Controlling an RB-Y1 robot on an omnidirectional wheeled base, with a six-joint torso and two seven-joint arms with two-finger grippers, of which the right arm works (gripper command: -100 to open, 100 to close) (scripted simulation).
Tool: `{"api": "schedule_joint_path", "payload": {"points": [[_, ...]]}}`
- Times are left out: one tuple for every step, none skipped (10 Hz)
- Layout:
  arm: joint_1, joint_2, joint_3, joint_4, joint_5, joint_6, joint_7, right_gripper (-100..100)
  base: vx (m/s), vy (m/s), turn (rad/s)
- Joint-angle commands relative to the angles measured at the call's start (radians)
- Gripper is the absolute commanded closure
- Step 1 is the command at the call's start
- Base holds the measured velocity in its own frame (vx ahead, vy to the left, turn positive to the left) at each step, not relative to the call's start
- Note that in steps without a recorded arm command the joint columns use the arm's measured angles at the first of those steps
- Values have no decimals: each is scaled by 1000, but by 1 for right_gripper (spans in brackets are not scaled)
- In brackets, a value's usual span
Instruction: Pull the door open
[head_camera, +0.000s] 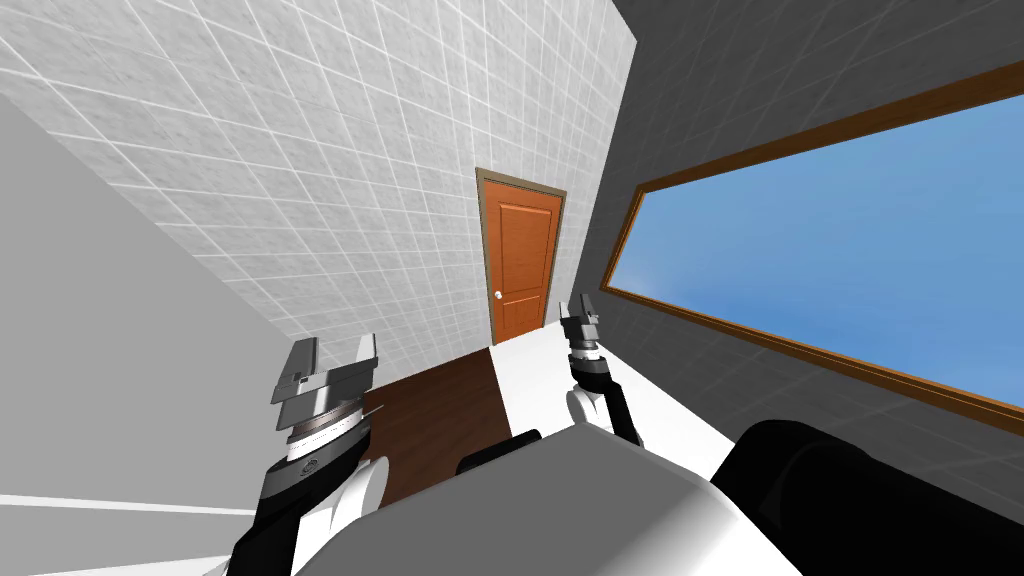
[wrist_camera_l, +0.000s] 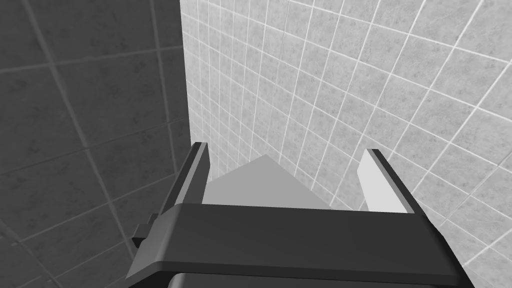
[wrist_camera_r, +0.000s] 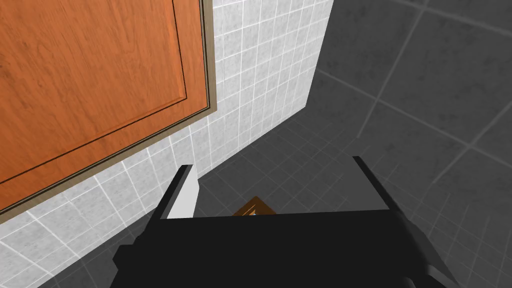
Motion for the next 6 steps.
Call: {"api": "schedule_joint_path", "payload": {"points": [[-9,-8,-6,35,12,-7,32,-100,94,-78,68],[-12,-10,-8,46,16,-9,42,-100,150,34,14],[-18,-15,-12,68,23,-14,61,-100,162,65,10],[-25,-20,-17,97,33,-20,88,-100,167,38,36],[-29,-23,-20,113,38,-23,102,-100,151,16,32],[-33,-25,-23,128,43,-26,116,-100,138,12,24]]}}
